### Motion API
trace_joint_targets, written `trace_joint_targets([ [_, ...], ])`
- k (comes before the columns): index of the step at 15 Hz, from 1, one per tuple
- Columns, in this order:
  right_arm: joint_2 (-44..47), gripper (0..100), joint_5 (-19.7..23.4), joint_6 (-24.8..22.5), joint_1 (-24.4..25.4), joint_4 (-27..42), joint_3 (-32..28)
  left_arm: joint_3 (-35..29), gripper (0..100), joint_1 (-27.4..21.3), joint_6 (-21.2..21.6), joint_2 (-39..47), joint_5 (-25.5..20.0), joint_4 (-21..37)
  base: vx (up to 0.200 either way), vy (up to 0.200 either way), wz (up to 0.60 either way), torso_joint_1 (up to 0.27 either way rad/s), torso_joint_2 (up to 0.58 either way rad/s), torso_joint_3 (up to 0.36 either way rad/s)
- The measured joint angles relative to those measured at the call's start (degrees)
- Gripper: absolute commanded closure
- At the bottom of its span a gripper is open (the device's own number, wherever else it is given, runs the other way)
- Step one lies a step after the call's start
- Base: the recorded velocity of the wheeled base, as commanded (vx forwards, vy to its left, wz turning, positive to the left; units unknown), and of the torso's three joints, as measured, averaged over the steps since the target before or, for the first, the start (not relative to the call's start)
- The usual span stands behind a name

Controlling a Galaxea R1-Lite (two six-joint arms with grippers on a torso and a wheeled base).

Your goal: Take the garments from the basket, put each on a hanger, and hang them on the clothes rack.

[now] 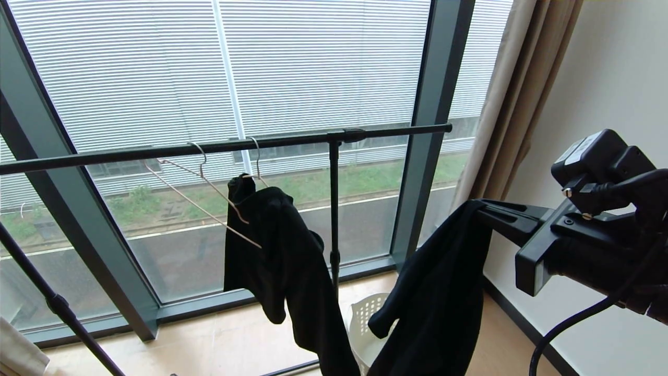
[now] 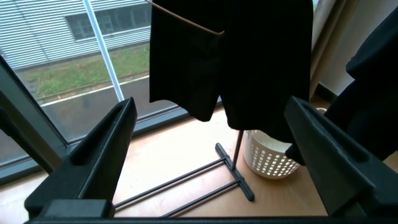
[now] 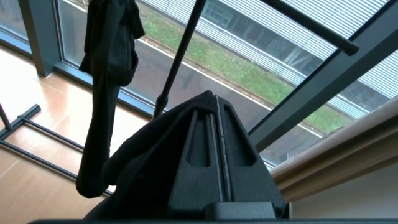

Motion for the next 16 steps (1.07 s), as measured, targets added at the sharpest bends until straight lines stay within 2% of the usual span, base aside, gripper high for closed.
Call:
trace_joint_targets([
  [4, 0.04, 100, 0.16, -2.02, 0.02, -0.9, 1.05, 0.0, 0, 0.0, -0.15, 0.0, 0.02, -0.11, 0.0, 0.0, 0.0, 0.026, -0.06, -0.03],
  [10, 0.63, 100, 0.18, -2.04, 0.0, -2.63, 2.07, 0.02, 0, 0.0, -0.06, 0.0, 0.16, -0.07, 0.0, 0.0, 0.6, 0.006, 0.0, -0.004],
  [16, 0.69, 100, 0.2, -2.04, 0.0, -2.79, 2.18, 0.11, 0, 0.0, 0.09, 0.0, 0.16, -0.07, 0.0, 0.0, 0.0, 0.0, 0.0, 0.0],
])
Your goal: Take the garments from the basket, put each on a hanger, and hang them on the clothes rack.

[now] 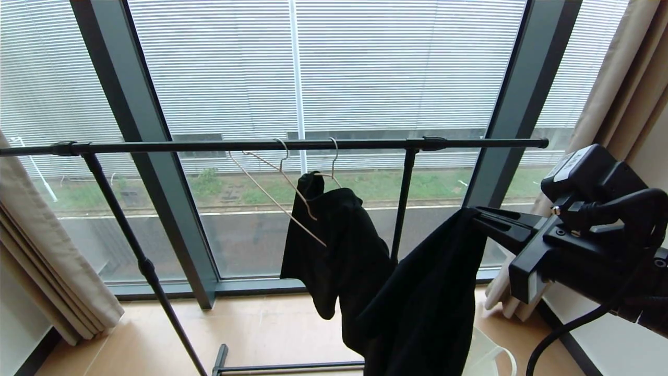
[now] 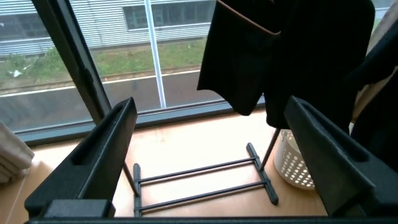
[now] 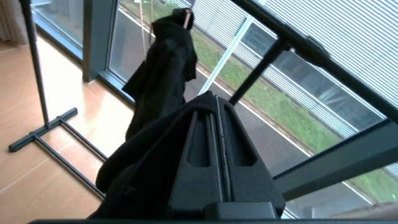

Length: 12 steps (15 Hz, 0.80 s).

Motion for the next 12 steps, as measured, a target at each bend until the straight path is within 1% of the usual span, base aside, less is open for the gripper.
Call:
trace_joint_targets([
  [5, 0.0, 100, 0.13, 0.01, 0.07, 0.0, -0.01, -0.01, 0, 0.0, 0.27, 0.0, -0.13, 0.07, 0.0, 0.0, 0.0, 0.0, 0.0, 0.0],
  [7, -0.11, 100, 1.96, 0.04, 2.43, 0.07, 0.27, -0.09, 0, 0.45, 1.58, 0.39, 0.3, 0.29, 0.0, 0.0, 0.0, 0.0, 0.0, 0.0],
  [8, -0.2, 100, 3.72, 0.3, 4.53, 0.02, 0.22, -0.17, 0, 0.87, 2.21, 1.27, 0.3, 0.38, 0.0, 0.0, 0.0, 0.0, 0.0, 0.0],
  [9, -0.13, 100, 5.63, 0.96, 6.69, 0.18, -0.43, -0.61, 0, 1.19, 2.54, 3.11, 0.23, 0.33, 0.0, 0.0, 0.0, 0.0, 0.0, 0.0],
  [10, 0.49, 100, 6.64, 1.93, 8.45, -0.01, -1.96, -1.68, 0, 1.41, 2.45, 6.34, 0.17, 0.35, 0.0, 0.0, 0.0, 0.0, 0.0, 0.0],
  [12, 2.95, 100, 6.4, 3.6, 9.92, 0.29, -5.85, -5.33, 0, 1.72, 0.71, 14.88, 0.09, 0.22, 0.0, 0.0, 0.0, 0.0, 0.0, 0.0],
])
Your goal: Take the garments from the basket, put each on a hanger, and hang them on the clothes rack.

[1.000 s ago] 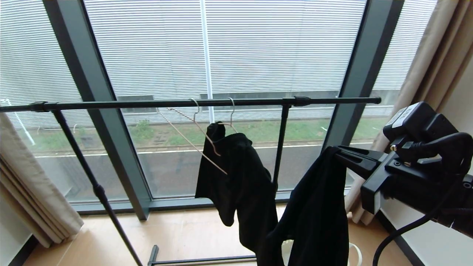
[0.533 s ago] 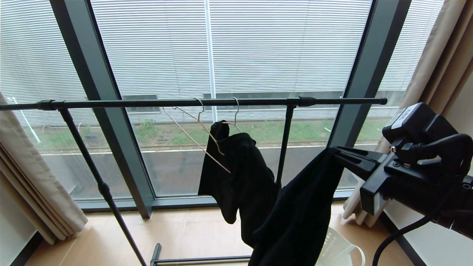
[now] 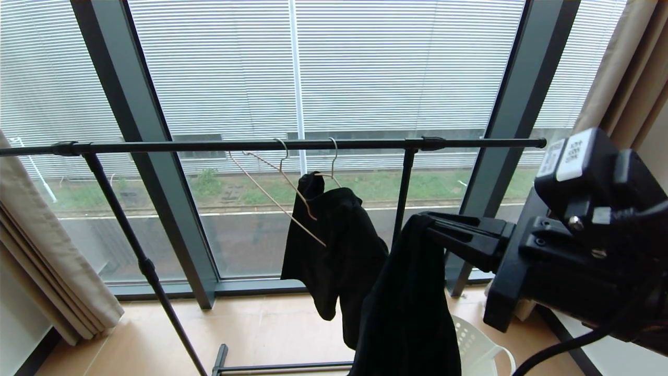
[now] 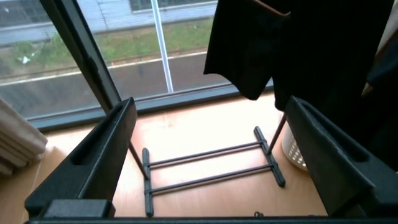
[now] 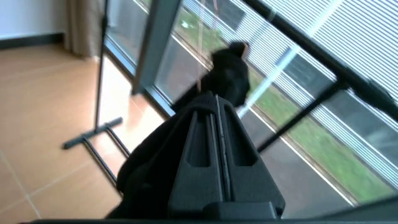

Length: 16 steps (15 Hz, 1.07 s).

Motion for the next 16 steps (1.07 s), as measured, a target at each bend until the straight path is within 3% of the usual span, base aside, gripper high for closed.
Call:
trace_joint_targets([
  [4, 7.55, 100, -10.76, 4.6, 0.68, -0.2, -7.06, -11.76, 0, -2.34, -5.61, 21.81, 0.69, -0.3, 0.0, 0.0, 0.0, 0.0, 0.0, 0.0],
  [8, 15.59, 100, -18.26, 6.11, 1.76, -2.68, -13.09, -22.74, 0, -17.53, -11.92, 40.5, 9.11, -3.44, 0.0, 0.0, 0.0, 0.0, 0.0, 0.0],
  [11, 19.93, 100, -19.3, 6.16, 3.9, -2.82, -16.46, -28.81, 0, -27.37, -14.28, 51.58, 11.33, -6.95, 0.0, 0.0, 0.0, 0.0, 0.0, 0.0],
  [16, 23.65, 100, -20.0, 6.1, 4.99, -2.76, -19.41, -39.47, 0, -33.91, -17.46, 65.82, 12.06, -9.22, 0.0, 0.0, 0.0, 0.0, 0.0, 0.0],
])
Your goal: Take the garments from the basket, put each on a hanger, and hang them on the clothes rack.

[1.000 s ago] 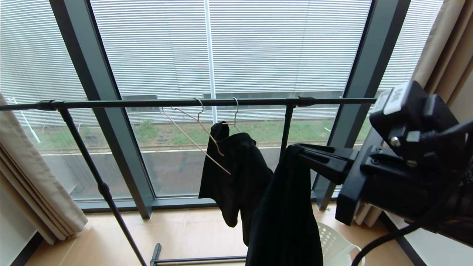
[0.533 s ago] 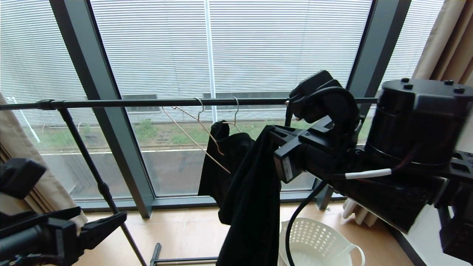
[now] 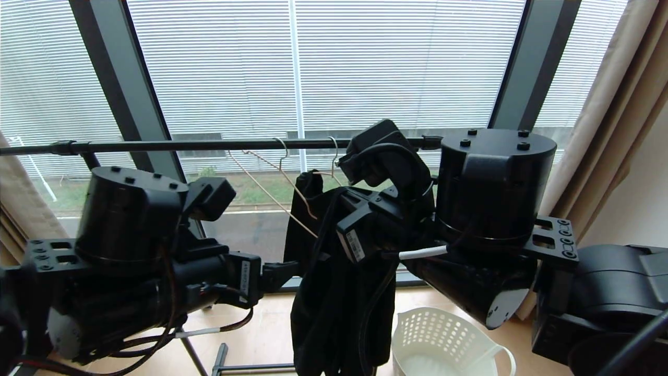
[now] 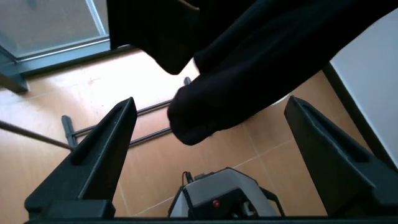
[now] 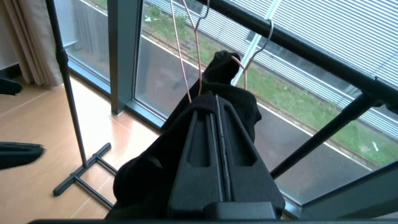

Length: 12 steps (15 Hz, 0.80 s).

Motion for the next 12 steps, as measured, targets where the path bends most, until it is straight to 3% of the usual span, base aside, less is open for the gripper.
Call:
trace_joint_targets([
  [2, 0.27, 100, -0.23, 0.0, 0.72, 0.0, -0.16, -1.9, 0, -1.78, -0.35, 4.02, 0.12, -3.15, 0.0, 0.0, 0.0, 0.0, 0.0, 0.0],
  [6, 0.33, 100, -1.76, -0.02, 1.32, 0.0, -0.22, -2.69, 0, -4.68, -0.44, 8.41, 1.02, -3.83, 0.0, 0.0, 0.0, 0.0, 0.0, 0.0],
  [8, -0.02, 100, -2.13, 0.0, 1.9, -0.04, -0.07, -3.36, 0, -4.43, -0.51, 10.15, 3.69, -4.16, 0.0, 0.0, 0.0, 0.0, 0.0, 0.0],
  [12, -2.73, 100, -2.24, 0.06, 2.15, -0.01, 1.5, -3.63, 0, -0.35, -0.6, 12.26, 4.17, -4.55, 0.0, 0.0, 0.0, 0.0, 0.0, 0.0],
])
